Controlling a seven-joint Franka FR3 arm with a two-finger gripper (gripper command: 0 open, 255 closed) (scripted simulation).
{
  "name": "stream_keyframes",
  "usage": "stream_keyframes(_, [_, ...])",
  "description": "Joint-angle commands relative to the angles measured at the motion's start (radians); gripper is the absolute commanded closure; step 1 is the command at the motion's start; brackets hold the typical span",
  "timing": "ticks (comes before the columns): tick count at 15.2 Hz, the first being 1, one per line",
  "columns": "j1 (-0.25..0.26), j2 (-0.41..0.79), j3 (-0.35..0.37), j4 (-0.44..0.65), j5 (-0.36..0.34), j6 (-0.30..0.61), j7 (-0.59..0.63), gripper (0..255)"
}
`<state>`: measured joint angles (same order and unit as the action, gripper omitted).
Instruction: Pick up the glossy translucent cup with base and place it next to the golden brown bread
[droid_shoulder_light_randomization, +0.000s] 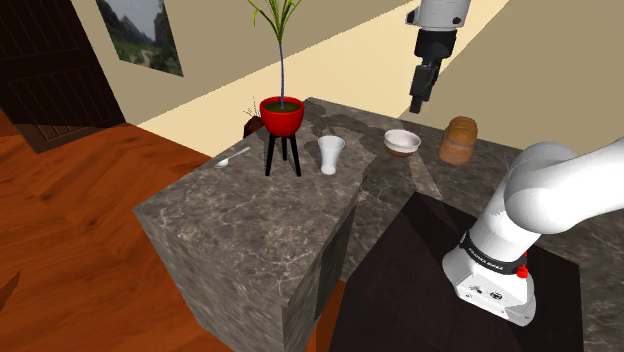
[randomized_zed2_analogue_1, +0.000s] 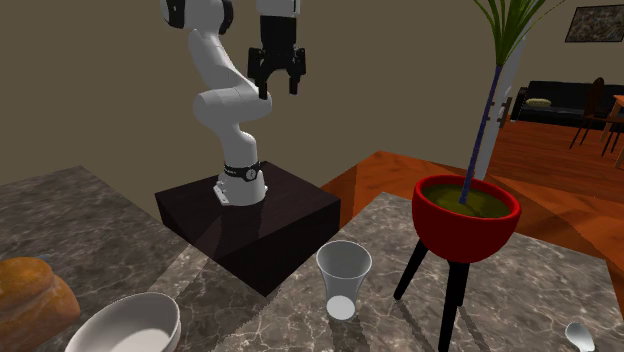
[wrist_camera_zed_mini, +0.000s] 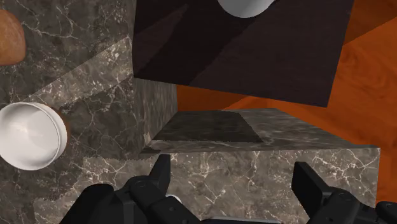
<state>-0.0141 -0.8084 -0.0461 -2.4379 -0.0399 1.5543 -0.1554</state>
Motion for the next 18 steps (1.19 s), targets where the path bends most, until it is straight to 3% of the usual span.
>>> stream_keyframes(1, [0.000, 0.000, 0.000, 0.000, 0.000, 0.000, 0.000, 0])
stream_keyframes(10, [-0.003, 0.243, 0.053, -0.066, -0.060, 0.355, 0.061, 0])
stream_keyframes(18, [-0.030, 0.535, 0.098, -0.014, -0.165, 0.628, 0.156, 0])
